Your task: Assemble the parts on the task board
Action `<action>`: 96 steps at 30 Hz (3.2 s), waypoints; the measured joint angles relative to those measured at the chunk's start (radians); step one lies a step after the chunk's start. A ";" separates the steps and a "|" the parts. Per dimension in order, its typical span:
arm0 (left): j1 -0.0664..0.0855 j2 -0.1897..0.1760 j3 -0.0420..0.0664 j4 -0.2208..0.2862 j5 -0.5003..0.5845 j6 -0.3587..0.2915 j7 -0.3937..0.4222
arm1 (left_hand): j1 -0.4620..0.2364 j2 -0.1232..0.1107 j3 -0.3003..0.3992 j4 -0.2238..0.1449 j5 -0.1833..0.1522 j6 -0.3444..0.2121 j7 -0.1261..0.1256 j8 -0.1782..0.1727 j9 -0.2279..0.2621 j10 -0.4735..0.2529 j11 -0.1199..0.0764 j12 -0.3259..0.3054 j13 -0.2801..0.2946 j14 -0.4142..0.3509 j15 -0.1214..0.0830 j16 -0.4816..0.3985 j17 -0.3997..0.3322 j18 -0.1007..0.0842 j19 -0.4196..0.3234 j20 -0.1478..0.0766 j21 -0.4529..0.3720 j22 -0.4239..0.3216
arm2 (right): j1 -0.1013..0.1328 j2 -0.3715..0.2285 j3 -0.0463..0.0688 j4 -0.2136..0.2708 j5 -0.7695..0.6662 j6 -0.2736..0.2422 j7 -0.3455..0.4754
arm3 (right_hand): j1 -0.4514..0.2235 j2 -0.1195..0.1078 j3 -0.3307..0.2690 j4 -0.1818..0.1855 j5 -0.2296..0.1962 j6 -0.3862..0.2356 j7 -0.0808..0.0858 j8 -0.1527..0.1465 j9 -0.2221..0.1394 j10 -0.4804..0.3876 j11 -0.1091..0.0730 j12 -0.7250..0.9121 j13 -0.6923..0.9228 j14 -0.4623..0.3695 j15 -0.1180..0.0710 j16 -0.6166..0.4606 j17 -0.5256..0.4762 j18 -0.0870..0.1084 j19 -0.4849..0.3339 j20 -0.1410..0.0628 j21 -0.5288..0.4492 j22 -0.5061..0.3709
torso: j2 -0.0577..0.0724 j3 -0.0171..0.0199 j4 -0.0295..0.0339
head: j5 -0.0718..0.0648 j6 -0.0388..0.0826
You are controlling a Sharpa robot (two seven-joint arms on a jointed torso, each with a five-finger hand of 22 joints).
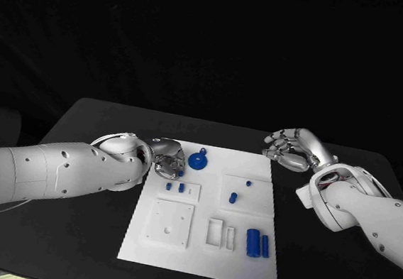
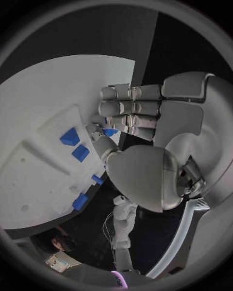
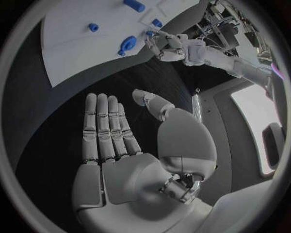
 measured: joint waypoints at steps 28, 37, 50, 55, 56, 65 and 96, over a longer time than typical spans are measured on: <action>0.000 -0.005 0.001 -0.005 0.000 -0.018 -0.002 | 0.013 -0.013 0.000 -0.005 0.000 -0.007 0.000 0.000 -0.002 0.013 -0.005 0.005 0.003 0.000 -0.007 0.004 -0.002 0.000 0.000 0.000 0.004 0.000 | 0.000 -0.001 0.000 -0.001 0.000 0.000 0.000 | 0.000 0.000 0.000 0.000 0.000 0.000 0.000 0.000 -0.002 0.000 0.000 0.000 -0.001 -0.003 0.003 0.000 -0.001 0.000 0.000 0.000 -0.004 0.001 | 0.000 0.0002 0.0002 | -0.001 0.002; -0.001 -0.017 0.003 -0.023 0.003 -0.034 -0.002 | 0.025 -0.019 0.006 -0.012 0.000 -0.017 -0.002 0.000 -0.005 0.008 -0.001 0.005 0.004 -0.001 -0.006 0.004 -0.005 -0.001 0.000 0.000 0.004 0.000 | 0.000 -0.002 0.000 -0.003 0.000 0.000 0.000 | 0.000 0.000 0.000 0.000 0.000 0.000 0.000 0.000 -0.002 0.000 0.000 0.000 -0.003 -0.003 0.003 0.000 -0.002 0.000 0.000 0.000 -0.004 0.001 | 0.000 0.0003 0.0001 | -0.002 0.003; 0.007 -0.054 0.059 -0.036 0.304 -0.105 0.047 | 0.027 -0.020 0.005 -0.011 0.010 -0.011 0.004 0.007 -0.001 -0.027 0.020 -0.007 -0.001 -0.027 0.012 -0.027 -0.028 -0.012 -0.022 0.007 -0.021 0.000 | 0.000 -0.009 0.000 -0.015 -0.044 0.050 -0.006 | 0.028 0.028 0.036 -0.055 -0.015 0.011 -0.011 0.028 -0.006 0.092 -0.006 -0.156 -0.098 0.050 -0.021 0.013 -0.027 -0.001 0.068 -0.021 -0.020 -0.022 | 0.000 0.0008 -0.0002 | -0.019 0.010; 0.027 -0.072 0.061 -0.020 0.499 -0.126 0.092 | -0.002 -0.033 -0.006 0.000 0.000 -0.018 0.011 0.007 0.000 -0.027 0.020 -0.007 0.001 -0.027 0.012 -0.027 -0.032 0.000 -0.022 0.007 -0.026 0.000 | 0.000 -0.009 0.000 -0.032 -0.100 0.110 -0.010 | 0.044 0.034 0.019 -0.068 -0.047 0.014 -0.014 0.035 -0.002 0.102 -0.002 -0.261 -0.137 0.205 -0.081 0.115 0.027 -0.007 0.245 -0.094 0.077 0.008 | 0.000 0.0003 -0.0008 | -0.041 0.014; 0.029 -0.075 0.061 -0.015 0.532 -0.129 0.101 | -0.008 -0.032 -0.008 0.002 -0.004 -0.018 0.011 0.007 0.000 -0.027 0.020 -0.007 0.001 -0.027 0.012 -0.027 -0.032 0.001 -0.022 0.007 -0.026 0.000 | 0.000 -0.009 0.000 -0.034 -0.114 0.121 -0.011 | 0.052 0.035 0.012 -0.068 -0.053 0.019 -0.018 0.039 -0.001 0.110 -0.008 -0.272 -0.140 0.239 -0.090 0.141 0.044 -0.015 0.285 -0.113 0.105 0.021 | 0.000 0.0003 -0.0008 | -0.046 0.015; 0.031 -0.103 0.061 0.063 0.893 -0.151 0.233 | -0.095 -0.026 -0.063 0.034 -0.119 -0.022 0.014 0.012 0.001 -0.045 0.027 -0.007 0.001 -0.032 0.018 -0.063 -0.051 0.001 -0.025 0.007 -0.059 -0.005 | -0.001 0.008 0.000 -0.049 -0.295 0.191 -0.034 | 0.066 0.031 -0.003 -0.069 -0.124 0.045 -0.023 0.055 0.018 0.194 -0.032 -0.351 -0.149 0.376 -0.128 0.324 0.218 -0.070 0.459 -0.240 0.303 0.149 | -0.001 -0.0005 -0.0008 | -0.073 0.024; 0.032 -0.101 0.060 0.144 1.109 -0.119 0.378 | -0.120 0.007 -0.061 -0.002 -0.050 -0.043 0.021 0.023 0.002 -0.065 0.047 -0.018 -0.006 -0.057 0.043 -0.298 -0.137 -0.029 -0.073 0.020 -0.197 -0.061 | -0.044 0.105 -0.019 -0.090 -0.687 0.280 -0.186 | 0.080 0.006 0.070 -0.043 -0.198 0.053 -0.031 0.059 0.030 0.218 -0.029 -0.432 -0.152 0.393 -0.128 0.385 0.279 -0.086 0.490 -0.253 0.357 0.204 | 0.001 -0.0013 0.0010 | -0.064 0.021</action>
